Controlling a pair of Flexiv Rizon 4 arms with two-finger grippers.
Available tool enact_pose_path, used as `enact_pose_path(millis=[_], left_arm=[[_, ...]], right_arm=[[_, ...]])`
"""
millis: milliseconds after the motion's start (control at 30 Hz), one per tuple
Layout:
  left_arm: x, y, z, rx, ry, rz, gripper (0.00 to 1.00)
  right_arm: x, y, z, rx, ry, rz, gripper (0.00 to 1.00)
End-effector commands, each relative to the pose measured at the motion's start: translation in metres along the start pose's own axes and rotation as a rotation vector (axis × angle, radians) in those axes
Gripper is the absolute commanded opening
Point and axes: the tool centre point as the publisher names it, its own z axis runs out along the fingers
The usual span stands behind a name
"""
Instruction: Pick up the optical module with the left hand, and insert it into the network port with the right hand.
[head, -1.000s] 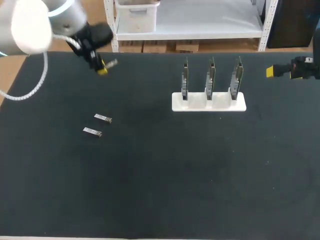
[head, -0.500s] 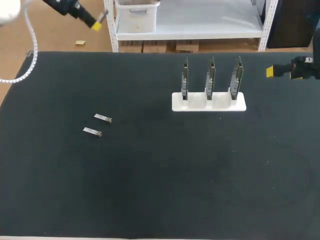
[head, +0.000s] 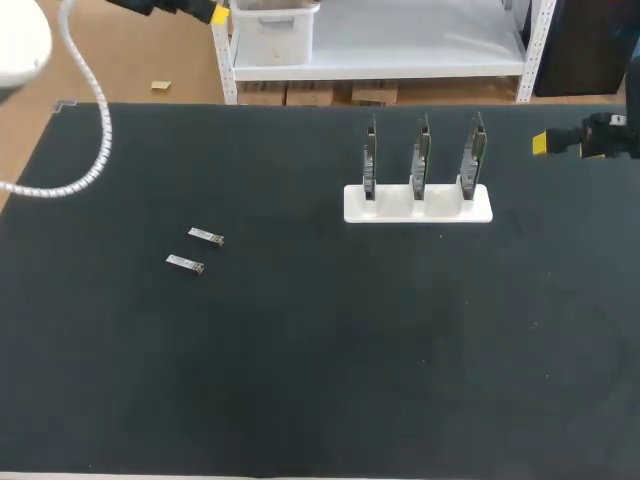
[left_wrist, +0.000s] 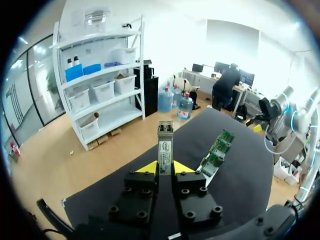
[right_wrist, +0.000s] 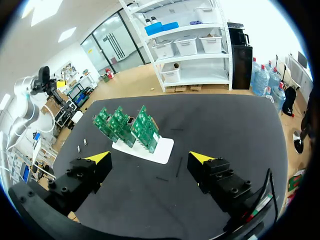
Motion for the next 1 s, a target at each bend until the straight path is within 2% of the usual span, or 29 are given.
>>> enact_pose_path(millis=[33, 233, 367, 433, 633, 1000], left_arm=[[-0.004, -0.019, -0.001, 0.089, -0.391, 0.085, 0.0], [-0.018, -0.047, 0.002, 0.283, -0.424, 0.216, 0.0], [-0.02, -0.064, 0.006, 0.355, -0.421, 0.301, 0.0], [-0.02, -0.072, 0.009, 0.363, -0.419, 0.331, 0.0], [-0.027, -0.089, 0.015, 0.426, -0.458, 0.324, 0.0], [-0.037, -0.111, 0.04, 0.501, -0.464, 0.302, 0.0]], right_arm=[[0.0, 0.0, 0.0, 0.0, 0.0, 0.0, 1.0], [0.0, 0.0, 0.0, 0.0, 0.0, 0.0, 1.0], [0.0, 0.0, 0.0, 0.0, 0.0, 0.0, 1.0], [0.0, 0.0, 0.0, 0.0, 0.0, 0.0, 1.0], [0.0, 0.0, 0.0, 0.0, 0.0, 0.0, 1.0], [0.0, 0.0, 0.0, 0.0, 0.0, 0.0, 1.0]])
